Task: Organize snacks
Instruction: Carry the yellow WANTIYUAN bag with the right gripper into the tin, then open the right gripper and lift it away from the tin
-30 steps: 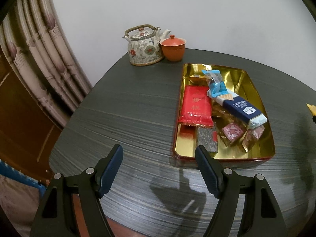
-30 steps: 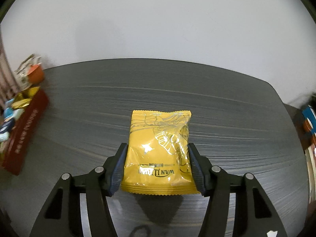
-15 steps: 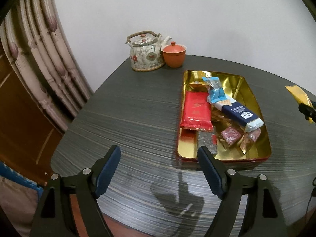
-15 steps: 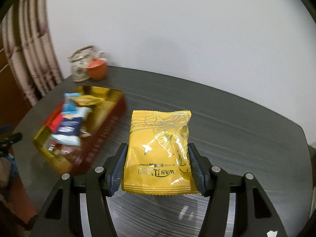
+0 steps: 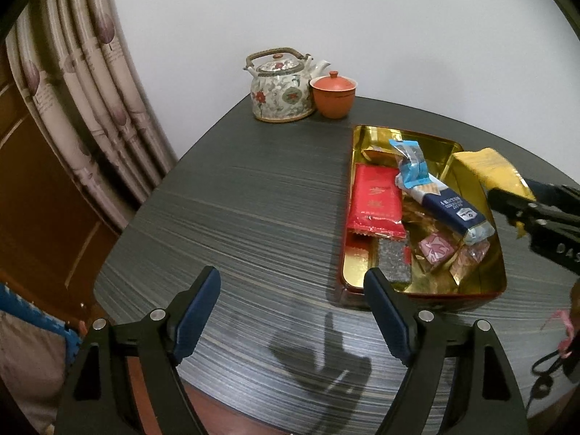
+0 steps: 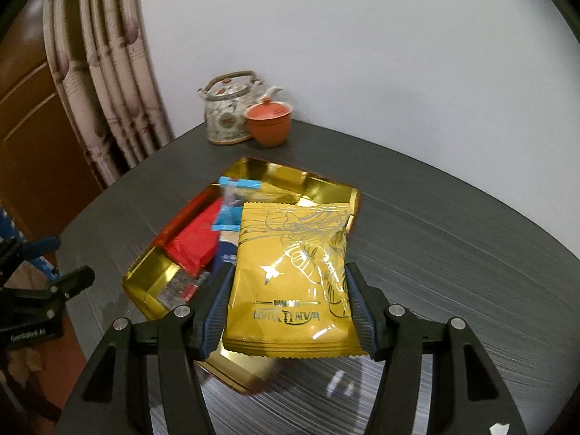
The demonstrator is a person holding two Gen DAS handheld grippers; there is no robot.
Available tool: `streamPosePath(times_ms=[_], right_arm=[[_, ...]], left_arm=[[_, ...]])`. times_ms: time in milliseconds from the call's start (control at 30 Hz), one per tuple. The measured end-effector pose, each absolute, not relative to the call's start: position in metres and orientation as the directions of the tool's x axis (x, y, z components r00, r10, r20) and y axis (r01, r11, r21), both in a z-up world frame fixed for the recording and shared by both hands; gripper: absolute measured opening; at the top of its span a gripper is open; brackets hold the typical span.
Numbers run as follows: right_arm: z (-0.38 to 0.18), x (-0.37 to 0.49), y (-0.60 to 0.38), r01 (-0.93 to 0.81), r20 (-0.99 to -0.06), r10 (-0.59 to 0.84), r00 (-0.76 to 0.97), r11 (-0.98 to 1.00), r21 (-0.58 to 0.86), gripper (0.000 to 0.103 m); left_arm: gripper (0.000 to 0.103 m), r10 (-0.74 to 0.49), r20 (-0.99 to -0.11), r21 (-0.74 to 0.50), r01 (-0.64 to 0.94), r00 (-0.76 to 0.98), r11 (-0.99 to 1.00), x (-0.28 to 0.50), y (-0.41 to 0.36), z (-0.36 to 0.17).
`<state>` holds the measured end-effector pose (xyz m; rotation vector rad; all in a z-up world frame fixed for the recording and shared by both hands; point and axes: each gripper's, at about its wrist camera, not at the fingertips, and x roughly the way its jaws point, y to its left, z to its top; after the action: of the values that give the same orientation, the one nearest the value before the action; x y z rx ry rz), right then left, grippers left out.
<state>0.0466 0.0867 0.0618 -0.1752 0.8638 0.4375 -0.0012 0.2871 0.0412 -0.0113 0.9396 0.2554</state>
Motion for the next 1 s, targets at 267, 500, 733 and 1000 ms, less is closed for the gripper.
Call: streamPosePath(times_ms=[267, 500, 733, 1000], right_arm=[[0.043, 0.053, 0.100, -0.438, -0.791, 0.291, 0.538, 0.898, 0.033, 0.056], [0.030, 0.057, 0.107, -0.432, -0.794, 0.285, 0.537, 0.901, 0.031, 0.057], [0.030, 0.059, 0.109, -0.434, -0.799, 0.280, 0.531, 0.900, 0.027, 0.060], [0.038, 0.045, 0.111, -0.428, -0.778, 0.272, 0.567, 0.904, 0.005, 0.078]], left_arm=[[0.082, 0.204, -0.803, 0.082, -0.234, 0.561, 0.969, -0.002, 0.290, 0.041], [0.082, 0.201, -0.805, 0.083, -0.230, 0.558, 0.970, -0.002, 0.290, 0.040], [0.082, 0.197, -0.806, 0.084, -0.221, 0.559, 0.972, -0.003, 0.288, 0.040], [0.082, 0.189, -0.807, 0.082, -0.211, 0.559, 0.974, -0.001, 0.287, 0.040]])
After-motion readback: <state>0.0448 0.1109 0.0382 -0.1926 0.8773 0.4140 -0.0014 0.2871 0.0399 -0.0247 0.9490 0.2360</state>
